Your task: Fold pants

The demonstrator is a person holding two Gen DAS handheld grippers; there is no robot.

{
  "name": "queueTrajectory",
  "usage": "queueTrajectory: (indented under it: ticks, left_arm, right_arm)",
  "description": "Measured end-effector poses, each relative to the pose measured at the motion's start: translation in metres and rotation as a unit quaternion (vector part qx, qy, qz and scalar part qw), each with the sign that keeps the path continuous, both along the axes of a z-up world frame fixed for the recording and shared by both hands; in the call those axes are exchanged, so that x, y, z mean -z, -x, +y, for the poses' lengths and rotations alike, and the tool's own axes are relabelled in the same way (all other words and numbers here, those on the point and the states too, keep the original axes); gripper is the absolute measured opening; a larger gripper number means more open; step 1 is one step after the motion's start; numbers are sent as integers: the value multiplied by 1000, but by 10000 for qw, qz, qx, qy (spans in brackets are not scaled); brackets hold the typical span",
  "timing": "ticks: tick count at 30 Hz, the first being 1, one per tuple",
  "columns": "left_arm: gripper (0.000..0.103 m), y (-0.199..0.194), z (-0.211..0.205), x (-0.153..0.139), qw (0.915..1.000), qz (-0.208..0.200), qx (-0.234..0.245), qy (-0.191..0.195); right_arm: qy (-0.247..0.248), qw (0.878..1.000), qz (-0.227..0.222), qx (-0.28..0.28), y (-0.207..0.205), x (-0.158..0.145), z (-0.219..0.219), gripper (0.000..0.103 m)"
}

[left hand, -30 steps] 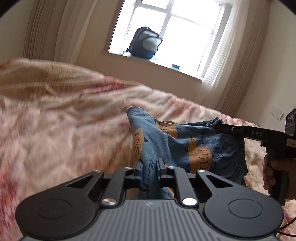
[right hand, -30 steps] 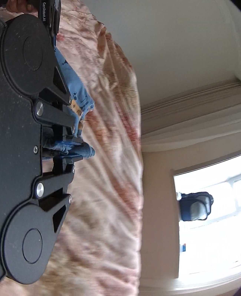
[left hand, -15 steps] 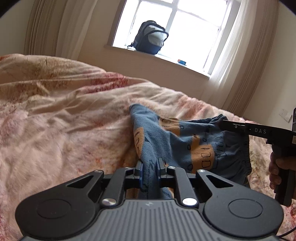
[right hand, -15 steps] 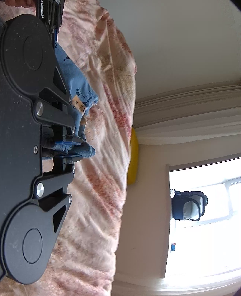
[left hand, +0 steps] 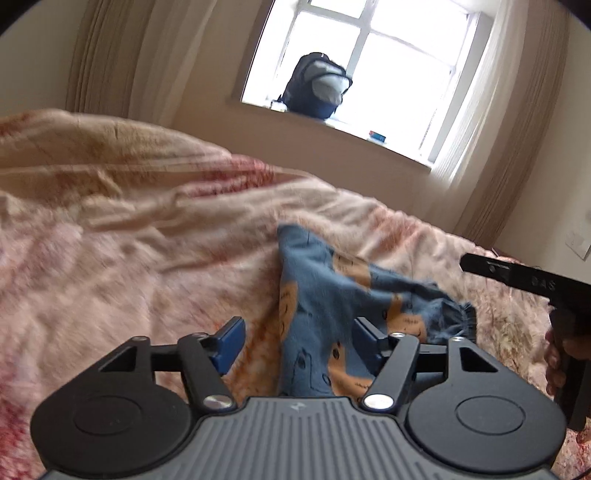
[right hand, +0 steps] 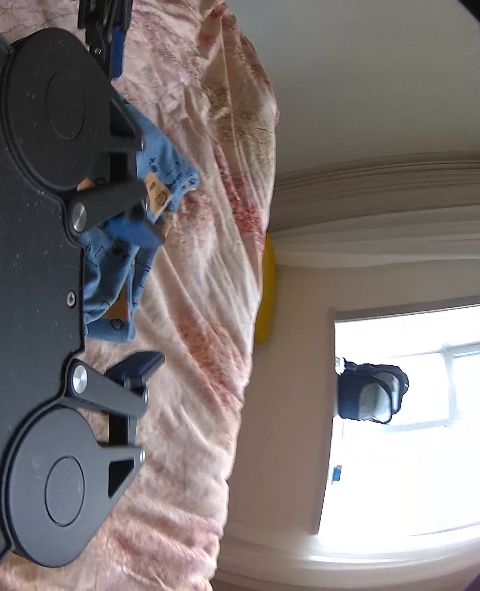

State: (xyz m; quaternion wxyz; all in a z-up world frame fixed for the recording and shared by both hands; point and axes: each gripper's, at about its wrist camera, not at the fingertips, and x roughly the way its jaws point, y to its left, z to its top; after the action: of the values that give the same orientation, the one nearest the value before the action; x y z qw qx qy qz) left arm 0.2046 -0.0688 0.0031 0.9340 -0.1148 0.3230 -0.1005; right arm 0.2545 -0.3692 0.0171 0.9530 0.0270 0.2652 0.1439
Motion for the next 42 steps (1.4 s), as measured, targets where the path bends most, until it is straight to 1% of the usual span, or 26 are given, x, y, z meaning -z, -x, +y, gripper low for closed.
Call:
queueTrajectory:
  ticks: [1,3,6,7,11,14,18,23,27,31,42]
  left_arm:
    - [78,3,1,-6,10000,-47,-18,-30]
    - [93,12,4,-16,9997,-185,-119,-101]
    - [103,31,8,-34,9984,-464,-216,-246]
    - [103,36,10,-40,9979,-531,-248,-290]
    - [103,59,17,-55,9964,-658,-351,-413]
    - [103,83,20,-59,9947,-774,-397,-553]
    - [103,110,22,-54,9931,-806,-361,-775]
    - [103,134,29,-40,9942,-660,-384,-756]
    - [103,141,34,-32,9944,-581,-406,-784]
    - [103,143,37,-26,9944,-560,-406,-796]
    - [103,136,40,-18,9952,-464,-446,-739]
  right_arm:
    - [-21,10000,-50,55,6,-4,0,78]
    - [-24,9996,-199,193,22,-13,3,88]
    - [-61,9981,-511,344,53,-30,7,98]
    - [-69,9971,-619,429,65,-36,9,102]
    - [-72,9941,-921,567,111,-55,20,102]
    - [52,9925,-1029,651,145,-62,30,102]
    - [198,9923,-1020,668,185,-59,47,102]
    - [298,9927,-938,695,219,-45,63,102]
    - [198,9926,-861,838,230,-35,66,102]
    - [109,9931,-686,940,229,-27,65,102]
    - [173,9941,-534,931,224,-20,64,102]
